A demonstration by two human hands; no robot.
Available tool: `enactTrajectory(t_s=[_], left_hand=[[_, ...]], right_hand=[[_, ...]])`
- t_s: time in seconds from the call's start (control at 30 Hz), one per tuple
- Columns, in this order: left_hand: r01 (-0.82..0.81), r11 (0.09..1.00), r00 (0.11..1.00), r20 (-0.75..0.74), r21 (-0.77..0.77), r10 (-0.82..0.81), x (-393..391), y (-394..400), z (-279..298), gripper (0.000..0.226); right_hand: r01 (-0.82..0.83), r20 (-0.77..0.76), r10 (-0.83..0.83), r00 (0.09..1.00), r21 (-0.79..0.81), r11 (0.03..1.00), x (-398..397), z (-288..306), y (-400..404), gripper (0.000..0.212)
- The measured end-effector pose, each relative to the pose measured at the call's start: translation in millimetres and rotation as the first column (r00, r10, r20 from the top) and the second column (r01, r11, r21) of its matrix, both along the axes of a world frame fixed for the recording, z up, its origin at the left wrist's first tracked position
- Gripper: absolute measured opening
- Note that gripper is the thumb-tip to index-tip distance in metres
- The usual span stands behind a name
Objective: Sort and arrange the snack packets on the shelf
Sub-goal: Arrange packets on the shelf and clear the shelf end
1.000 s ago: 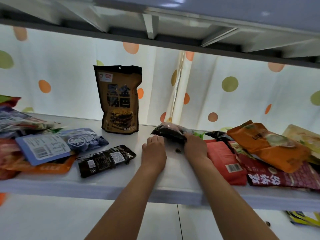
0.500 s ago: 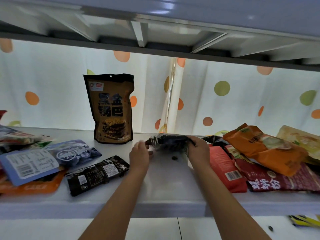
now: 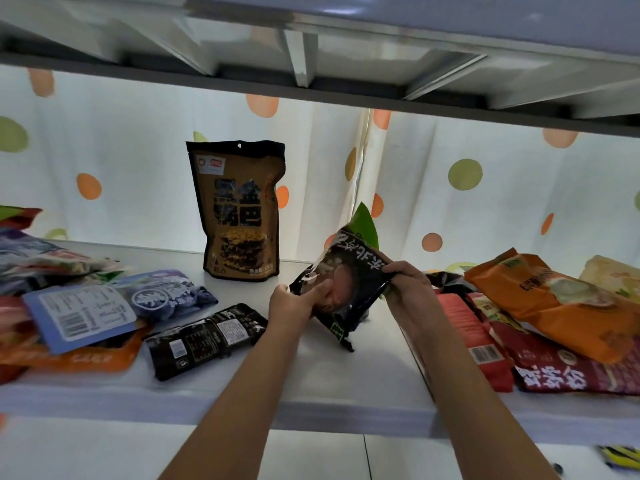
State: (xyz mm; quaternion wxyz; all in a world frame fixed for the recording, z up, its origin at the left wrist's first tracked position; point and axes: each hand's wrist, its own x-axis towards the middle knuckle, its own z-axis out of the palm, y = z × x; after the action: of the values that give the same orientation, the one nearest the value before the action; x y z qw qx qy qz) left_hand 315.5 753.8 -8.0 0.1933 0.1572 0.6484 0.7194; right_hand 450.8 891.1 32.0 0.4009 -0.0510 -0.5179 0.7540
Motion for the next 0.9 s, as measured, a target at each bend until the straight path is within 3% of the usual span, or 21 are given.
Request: enactTrajectory(t_s=[0.1,0.2,0.3,0.43,0.53,0.67,0.77,0.9], left_hand=[[0.064,0.988,0.991,0.104,0.139,-0.079,5.8,-5.0,2.3,0.112],[0.145,0.967,0.982,0.092,0.209,-0.167,19.0,-7.0,10.2,0.096],[0.107,0.97,0.99,0.072,0.218,-0.125,23.8,-5.2,13.1,0.08],[-0.009,0.975,1.0,-0.009,0.22,0.011,22.3,-4.8,13.8,0.059],[-0.036,0.952,0.999,0.044,0.303,0.024,21.5,-5.1,15.9,0.034],[-0.042,0.918,0.994,0.111,0.395,-0.003,23.9,-6.2,19.7,0.026],[0.004,0.906,0.997,0.07,0.424,-0.038,27.2,-8.4,21.1,0.02],[0.042,0.93,0.996,-0.094,0.366,-0.008,35.1,-15.3,25.3,0.028]], right_hand=[[-0.123,-0.079,0.116,0.99,-0.079,0.989,4.4,0.4,3.9,0.056],[-0.171,-0.177,0.149,0.973,-0.117,0.978,10.3,3.1,7.8,0.042],[-0.095,-0.167,0.064,0.984,-0.189,0.977,12.0,3.0,10.3,0.05],[0.086,-0.033,-0.103,0.994,-0.331,0.94,17.5,11.0,8.5,0.046],[0.182,0.095,-0.162,0.982,-0.275,0.944,17.6,12.9,1.4,0.029],[0.15,0.231,-0.117,0.966,-0.13,0.98,10.6,0.3,0.7,0.054],[0.141,0.247,-0.116,0.962,-0.087,0.986,10.8,-3.9,2.6,0.064],[0.051,0.168,-0.034,0.985,-0.101,0.994,12.5,7.7,-13.5,0.028]])
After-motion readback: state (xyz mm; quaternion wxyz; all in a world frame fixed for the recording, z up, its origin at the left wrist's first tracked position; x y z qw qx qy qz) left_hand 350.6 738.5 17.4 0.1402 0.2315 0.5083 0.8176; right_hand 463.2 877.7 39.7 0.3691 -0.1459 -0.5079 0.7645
